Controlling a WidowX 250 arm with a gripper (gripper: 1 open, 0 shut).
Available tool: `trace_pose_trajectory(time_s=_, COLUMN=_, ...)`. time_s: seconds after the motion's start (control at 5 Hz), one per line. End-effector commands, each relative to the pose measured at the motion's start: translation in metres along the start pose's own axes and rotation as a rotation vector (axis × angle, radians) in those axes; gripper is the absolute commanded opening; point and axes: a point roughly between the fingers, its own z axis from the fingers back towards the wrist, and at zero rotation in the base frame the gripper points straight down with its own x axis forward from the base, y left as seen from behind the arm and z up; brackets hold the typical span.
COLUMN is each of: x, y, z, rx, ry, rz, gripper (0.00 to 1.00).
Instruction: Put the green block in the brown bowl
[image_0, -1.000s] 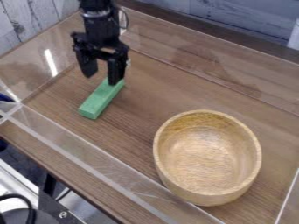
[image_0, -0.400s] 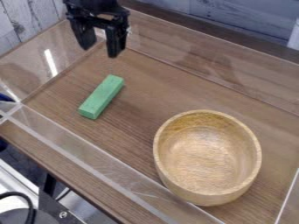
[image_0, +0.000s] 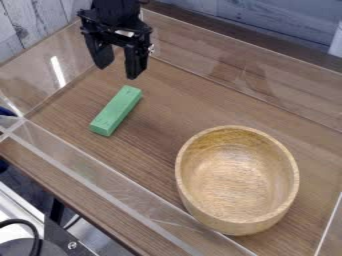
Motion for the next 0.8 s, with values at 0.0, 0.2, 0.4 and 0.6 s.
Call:
trace_pose_trajectory(time_s=0.0, x=0.003, y=0.006, z=0.008, rx=0.029, ry=-0.042, rz=0.000, gripper=1.00)
trace_pose_trajectory(time_s=0.2, x=0.002, y=0.009, z=0.002, rx=0.036, ry=-0.031, rz=0.003, gripper=1.00)
trace_pose_trajectory(time_s=0.4, x=0.000, y=0.012, z=-0.005, rx=0.040, ry=-0.020, rz=0.006, gripper=1.00)
trace_pose_trajectory(time_s=0.6, x=-0.002, y=0.011, z=-0.009, rx=0.041, ry=-0.013, rz=0.006, gripper=1.00)
